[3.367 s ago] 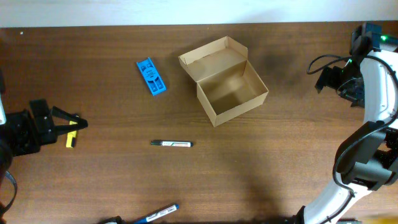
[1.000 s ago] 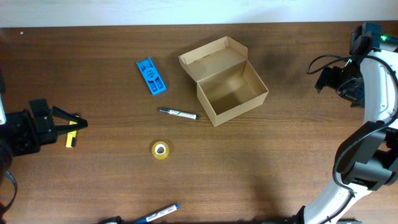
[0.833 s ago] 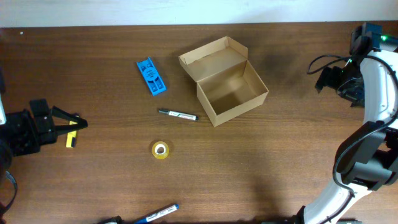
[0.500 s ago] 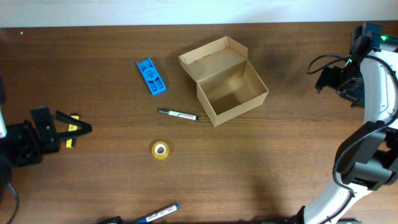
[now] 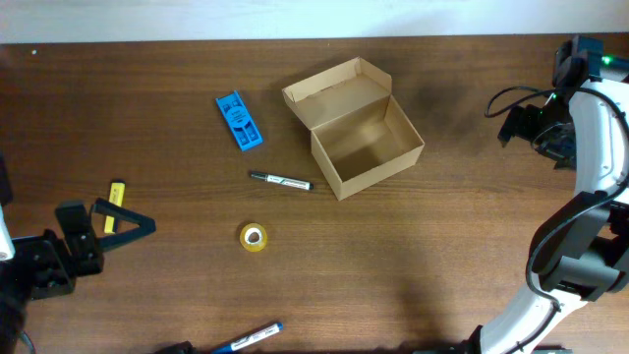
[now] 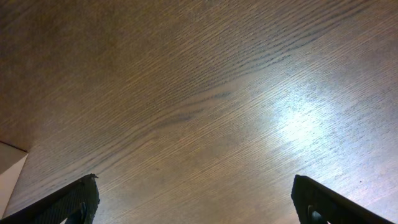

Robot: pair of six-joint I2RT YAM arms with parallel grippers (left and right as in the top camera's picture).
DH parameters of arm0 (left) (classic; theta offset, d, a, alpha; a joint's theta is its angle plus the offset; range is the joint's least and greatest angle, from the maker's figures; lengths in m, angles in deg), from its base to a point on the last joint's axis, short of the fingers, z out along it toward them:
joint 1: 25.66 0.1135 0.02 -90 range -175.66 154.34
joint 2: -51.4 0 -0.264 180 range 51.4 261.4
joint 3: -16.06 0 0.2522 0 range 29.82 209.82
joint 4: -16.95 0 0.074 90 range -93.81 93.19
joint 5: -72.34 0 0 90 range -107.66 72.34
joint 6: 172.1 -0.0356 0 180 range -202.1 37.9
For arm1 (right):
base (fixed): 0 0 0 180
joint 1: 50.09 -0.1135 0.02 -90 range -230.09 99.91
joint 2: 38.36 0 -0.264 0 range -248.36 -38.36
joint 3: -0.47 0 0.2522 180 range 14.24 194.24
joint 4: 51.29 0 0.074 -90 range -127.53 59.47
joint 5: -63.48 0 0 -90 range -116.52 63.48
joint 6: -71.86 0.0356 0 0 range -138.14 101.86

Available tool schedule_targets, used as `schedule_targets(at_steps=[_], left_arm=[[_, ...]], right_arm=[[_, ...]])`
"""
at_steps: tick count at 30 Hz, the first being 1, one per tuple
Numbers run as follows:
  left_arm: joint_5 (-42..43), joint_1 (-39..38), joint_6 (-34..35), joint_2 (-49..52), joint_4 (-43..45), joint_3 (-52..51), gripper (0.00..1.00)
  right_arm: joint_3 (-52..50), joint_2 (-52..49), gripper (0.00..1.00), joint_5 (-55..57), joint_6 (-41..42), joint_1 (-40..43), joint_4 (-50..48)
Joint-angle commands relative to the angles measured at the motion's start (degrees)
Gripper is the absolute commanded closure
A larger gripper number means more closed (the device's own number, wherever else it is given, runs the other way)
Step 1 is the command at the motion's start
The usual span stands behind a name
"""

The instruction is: Pack container

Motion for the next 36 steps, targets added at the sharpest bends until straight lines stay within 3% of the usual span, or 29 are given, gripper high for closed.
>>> schedule_targets(at_steps=[1,12,18,24,30,36], left_arm=[[1.0,-0.3,0.3,-0.2,-0.1,-0.8,0.0],[2.1,-0.3,0.3,-3.5,0.5,-11.2,0.0],[1.9,-0.3,0.3,-5.2,4.4,-22.9,0.0],[2.1,-0.3,0.3,-13.4,19.5,-40.2,0.0],[6.1,-0.5,0.3,-28.1,39.3,-62.9,0.0],[7.1,-7.1,0.3,-41.9,55.1,-80.1,0.01]], right_arm=[[-0.2,0.6,0.01,0.7,0.2,-0.2,0.0],[-0.2,0.6,0.01,0.7,0.2,-0.2,0.0],[-0.2,0.6,0.01,0.7,0.2,-0.2,0.0],[-0.2,0.6,0.01,0.7,0.2,-0.2,0.0],[-0.2,0.6,0.01,0.7,0.2,-0.2,0.0],[-0.2,0.6,0.01,0.7,0.2,-0.2,0.0]])
